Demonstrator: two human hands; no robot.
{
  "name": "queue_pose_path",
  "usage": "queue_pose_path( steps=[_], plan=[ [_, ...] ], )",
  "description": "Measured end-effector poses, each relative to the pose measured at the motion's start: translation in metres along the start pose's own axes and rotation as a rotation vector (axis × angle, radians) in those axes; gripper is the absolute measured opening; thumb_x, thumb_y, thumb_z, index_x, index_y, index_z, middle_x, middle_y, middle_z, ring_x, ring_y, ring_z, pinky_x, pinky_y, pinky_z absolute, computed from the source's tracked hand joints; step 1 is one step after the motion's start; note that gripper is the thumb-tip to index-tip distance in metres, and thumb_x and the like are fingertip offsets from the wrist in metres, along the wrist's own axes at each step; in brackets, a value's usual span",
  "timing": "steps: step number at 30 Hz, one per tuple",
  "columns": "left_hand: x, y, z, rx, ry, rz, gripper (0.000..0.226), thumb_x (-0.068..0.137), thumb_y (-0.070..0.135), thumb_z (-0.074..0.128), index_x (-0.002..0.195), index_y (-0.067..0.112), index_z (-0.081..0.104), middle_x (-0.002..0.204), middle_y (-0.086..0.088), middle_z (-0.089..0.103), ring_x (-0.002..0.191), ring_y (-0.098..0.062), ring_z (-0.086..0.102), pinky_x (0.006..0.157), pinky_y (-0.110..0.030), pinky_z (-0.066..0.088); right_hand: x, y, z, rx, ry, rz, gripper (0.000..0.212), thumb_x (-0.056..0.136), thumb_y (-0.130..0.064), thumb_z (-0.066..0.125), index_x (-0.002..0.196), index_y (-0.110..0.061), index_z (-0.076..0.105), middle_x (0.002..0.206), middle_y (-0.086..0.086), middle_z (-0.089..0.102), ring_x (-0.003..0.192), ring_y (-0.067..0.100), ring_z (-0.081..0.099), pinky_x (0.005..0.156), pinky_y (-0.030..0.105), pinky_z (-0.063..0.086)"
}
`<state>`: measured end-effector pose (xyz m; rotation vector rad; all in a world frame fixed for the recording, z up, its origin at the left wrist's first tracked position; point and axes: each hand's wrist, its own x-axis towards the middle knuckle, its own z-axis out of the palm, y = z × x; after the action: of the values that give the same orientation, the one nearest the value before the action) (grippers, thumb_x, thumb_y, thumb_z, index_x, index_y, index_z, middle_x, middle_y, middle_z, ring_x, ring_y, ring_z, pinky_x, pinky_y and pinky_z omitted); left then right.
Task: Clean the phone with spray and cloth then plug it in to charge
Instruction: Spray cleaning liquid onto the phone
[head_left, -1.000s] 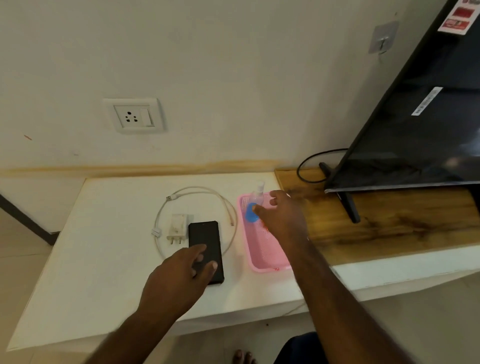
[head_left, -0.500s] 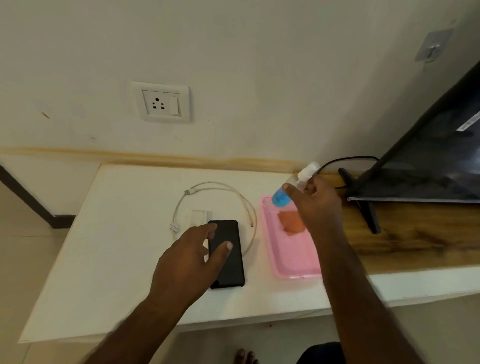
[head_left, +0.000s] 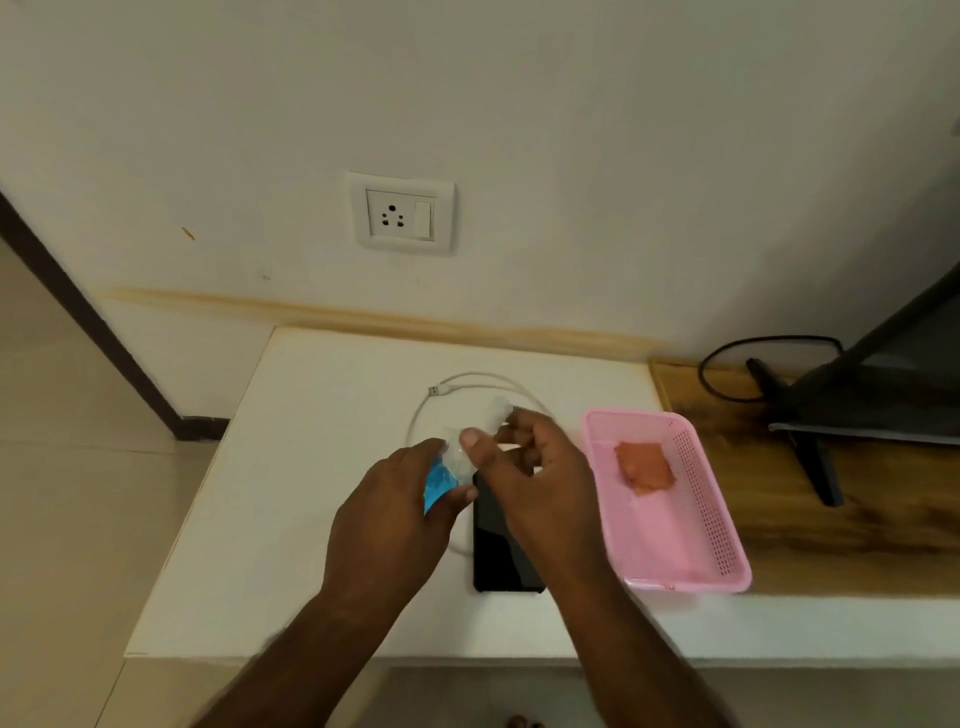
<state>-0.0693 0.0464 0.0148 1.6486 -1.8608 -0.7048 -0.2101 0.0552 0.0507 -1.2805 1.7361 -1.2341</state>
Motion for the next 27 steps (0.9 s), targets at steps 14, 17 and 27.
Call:
queue_pose_path(
  steps=[14,17,27],
  plan=[
    [0.001,0.002,0.021,0.083,-0.098,-0.014,0.069,0.079,0.066,0.047,0.134,0.026,0.056,0.124,0.004,0.067,0.107,-0.016,0.062,0.084,-0.026,0.041,0.016,0.018,-0.028,0.002,0.026,-0.087,0.014,0.085,-0.042,0.071,0.095,-0.036,0.064,0.089,-0.021,0.067,0.088,0.0,0.064,0.067,0.009,0.05],
    [0.003,-0.004,0.022,0.124,-0.104,-0.013,0.06,0.085,0.057,0.059,0.135,0.025,0.055,0.124,0.0,0.067,0.105,-0.019,0.062,0.082,-0.028,0.041,0.017,0.014,-0.037,0.089,0.079,-0.082,0.011,0.087,-0.031,0.073,0.095,-0.031,0.066,0.087,-0.019,0.068,0.083,0.0,0.063,0.067,0.011,0.05],
    [0.007,-0.003,0.019,-0.021,-0.094,-0.052,0.062,0.078,0.065,0.057,0.125,0.024,0.058,0.11,0.011,0.061,0.092,-0.016,0.063,0.08,-0.031,0.046,0.049,0.056,-0.142,-0.253,0.113,0.179,0.022,0.091,-0.026,0.069,0.112,-0.03,0.066,0.095,-0.017,0.065,0.087,0.007,0.066,0.075,0.029,0.058]
  ],
)
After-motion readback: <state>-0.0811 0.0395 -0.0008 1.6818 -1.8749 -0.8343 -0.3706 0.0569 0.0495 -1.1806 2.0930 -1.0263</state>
